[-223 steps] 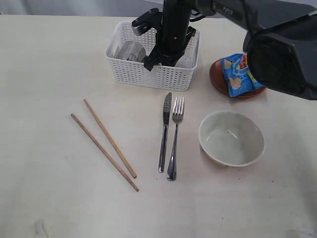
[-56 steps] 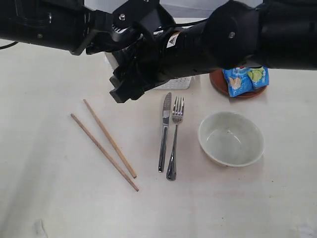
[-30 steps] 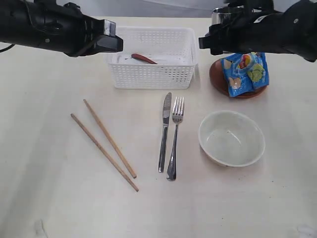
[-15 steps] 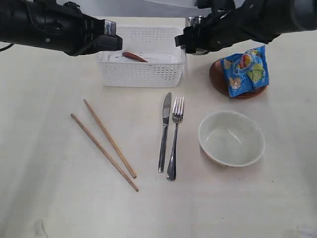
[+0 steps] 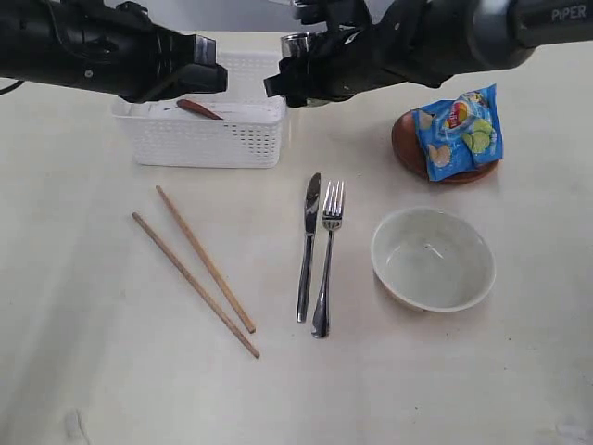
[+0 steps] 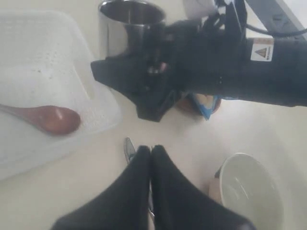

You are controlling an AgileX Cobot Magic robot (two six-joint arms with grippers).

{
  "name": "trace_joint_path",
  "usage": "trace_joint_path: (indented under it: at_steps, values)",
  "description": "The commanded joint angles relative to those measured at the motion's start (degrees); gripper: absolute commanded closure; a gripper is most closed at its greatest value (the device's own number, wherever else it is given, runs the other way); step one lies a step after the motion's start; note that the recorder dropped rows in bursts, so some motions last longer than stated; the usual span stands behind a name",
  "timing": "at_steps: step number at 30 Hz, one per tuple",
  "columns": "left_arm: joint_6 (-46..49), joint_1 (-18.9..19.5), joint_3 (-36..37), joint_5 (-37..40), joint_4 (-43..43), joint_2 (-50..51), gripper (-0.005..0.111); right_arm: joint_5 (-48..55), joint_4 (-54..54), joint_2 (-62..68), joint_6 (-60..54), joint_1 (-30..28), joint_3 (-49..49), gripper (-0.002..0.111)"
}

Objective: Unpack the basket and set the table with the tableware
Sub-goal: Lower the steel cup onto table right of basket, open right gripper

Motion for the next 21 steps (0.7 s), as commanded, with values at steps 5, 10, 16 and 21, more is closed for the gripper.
trace_joint_path:
  at_steps: [5, 10, 16, 21]
  values:
    - [2.3, -0.3, 0.0, -1.8, -3.6, 0.2, 0.107, -17.8, -0.9, -6.4, -1.6, -0.4, 16.4, 0.109]
    - [6.7, -0.3, 0.0, -0.3, -8.1, 0.2, 0.107, -20.5, -4.2, -7.5, -1.3, 0.2, 19.6, 0.109]
    - [6.7, -0.3, 0.0, -0.3, -8.1, 0.2, 0.107, -16.3, -5.5, -9.0, -1.3, 2.7, 15.1, 0.109]
    - [6.8, -0.3, 0.0, -0.3, -7.9, 0.2, 0.107, -9.1, -5.5, -8.9, -1.3, 2.9, 9.7, 0.109]
